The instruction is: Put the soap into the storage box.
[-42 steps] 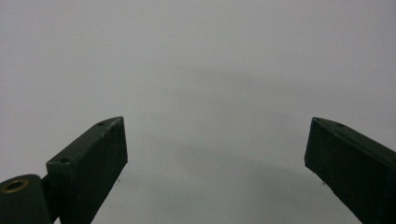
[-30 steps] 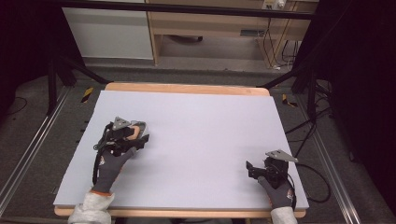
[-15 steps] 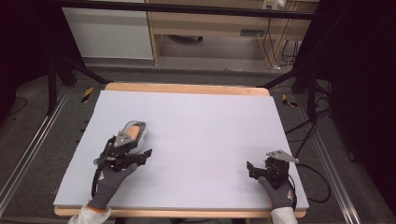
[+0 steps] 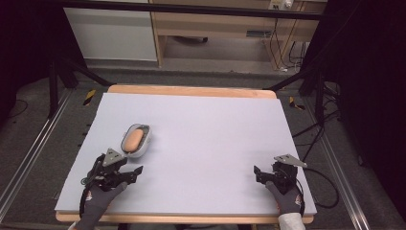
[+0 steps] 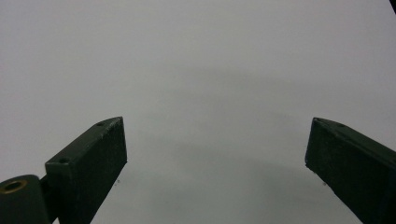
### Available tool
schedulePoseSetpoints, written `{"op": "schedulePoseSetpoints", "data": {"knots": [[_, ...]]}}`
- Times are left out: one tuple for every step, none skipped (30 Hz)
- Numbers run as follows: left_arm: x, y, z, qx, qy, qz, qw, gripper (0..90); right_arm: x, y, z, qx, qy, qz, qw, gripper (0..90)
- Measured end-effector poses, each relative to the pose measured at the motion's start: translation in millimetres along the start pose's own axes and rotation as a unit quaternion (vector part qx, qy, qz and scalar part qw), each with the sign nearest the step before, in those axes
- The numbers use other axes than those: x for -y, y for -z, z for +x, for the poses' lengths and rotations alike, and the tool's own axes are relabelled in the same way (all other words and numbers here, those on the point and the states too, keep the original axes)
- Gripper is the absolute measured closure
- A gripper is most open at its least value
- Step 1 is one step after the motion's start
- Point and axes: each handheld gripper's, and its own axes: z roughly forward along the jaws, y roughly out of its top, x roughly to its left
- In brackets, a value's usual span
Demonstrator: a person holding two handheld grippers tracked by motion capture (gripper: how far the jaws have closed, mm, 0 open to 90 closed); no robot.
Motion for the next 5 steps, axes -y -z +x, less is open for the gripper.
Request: {"op": "schedulePoseSetpoints", "data": {"knots": [[1.7,1.3,2.1,-0.002,0.002,0.000,1.0000,29.9,0.0,0.0,-0.5,0.000,0.000,0.000,1.0000,5.7],[3.5,2.4,4.2,-0.005,0.004,0.000,1.0000,29.6,0.1,0.0,-0.9,0.001,-0.002,0.000,1.0000,5.7],[5.1,4.0,6.8,-0.009,0.005,0.002,0.9999,29.3,0.1,0.0,-1.6,0.002,-0.002,0.000,1.0000,5.7],[6.9,5.2,9.4,-0.011,0.006,0.003,0.9999,29.0,0.1,-0.2,-2.3,0.002,-0.002,0.000,1.0000,5.7],[6.9,5.2,9.4,-0.011,0.006,0.003,0.9999,28.6,0.1,-0.2,-2.3,0.002,-0.002,0.000,1.0000,5.7]]}}
